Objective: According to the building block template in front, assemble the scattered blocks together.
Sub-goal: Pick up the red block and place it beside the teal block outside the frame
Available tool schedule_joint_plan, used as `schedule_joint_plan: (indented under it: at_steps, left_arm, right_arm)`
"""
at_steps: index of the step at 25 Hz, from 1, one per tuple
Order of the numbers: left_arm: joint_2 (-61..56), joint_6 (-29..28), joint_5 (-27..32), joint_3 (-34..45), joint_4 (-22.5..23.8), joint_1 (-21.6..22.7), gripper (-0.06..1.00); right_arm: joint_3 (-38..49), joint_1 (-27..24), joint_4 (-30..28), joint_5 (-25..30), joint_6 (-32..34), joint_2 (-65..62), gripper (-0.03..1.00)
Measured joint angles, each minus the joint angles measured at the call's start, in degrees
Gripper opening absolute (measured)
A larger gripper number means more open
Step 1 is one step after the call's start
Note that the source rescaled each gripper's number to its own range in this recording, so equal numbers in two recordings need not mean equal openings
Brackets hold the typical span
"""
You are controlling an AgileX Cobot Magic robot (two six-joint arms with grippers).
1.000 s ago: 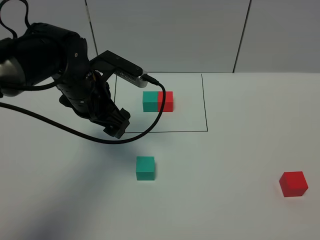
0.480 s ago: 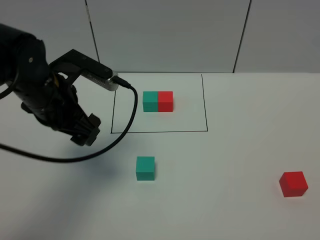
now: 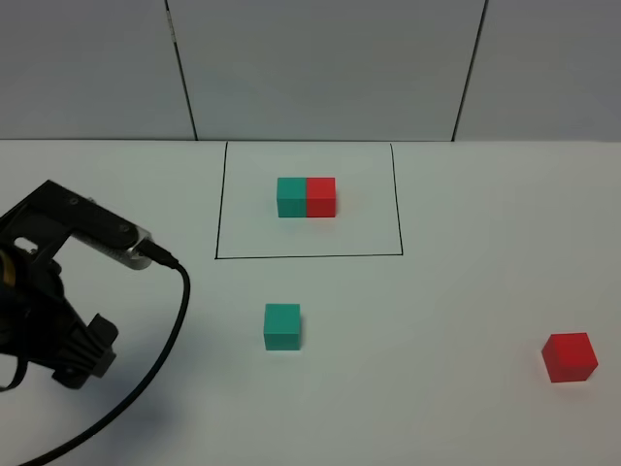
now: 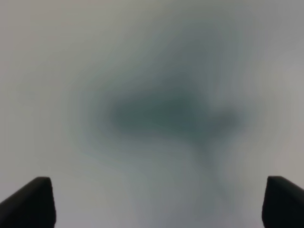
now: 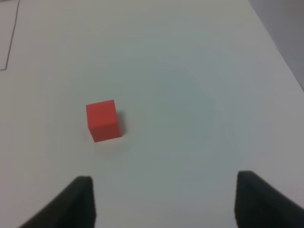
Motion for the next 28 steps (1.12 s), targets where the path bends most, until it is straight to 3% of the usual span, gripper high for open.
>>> schedule_joint_plan:
  at_steps: [9,16,24,28]
  left_arm:
    - [-12.1,-2.7,4.0,5.8,0.0,0.2,0.96]
    - [-24.7,-6.2,3.1,10.8,-1.9,6.8,0.96]
    - [-34.9,-5.4,7.7,14.9,-6.0,7.5,0.96]
    - [-40.0,-5.4,9.8,15.1,-6.7,9.9,0.96]
  right_arm:
    - [0.0,0.0,0.0,0.0,0.0,0.0,0.58]
    - [0.0,0.0,0.0,0.0,0.0,0.0,0.58]
    - [0.0,0.0,0.0,0.0,-0.1,0.0,0.58]
    - [0.0,0.0,0.0,0.0,-0.1,0.0,0.58]
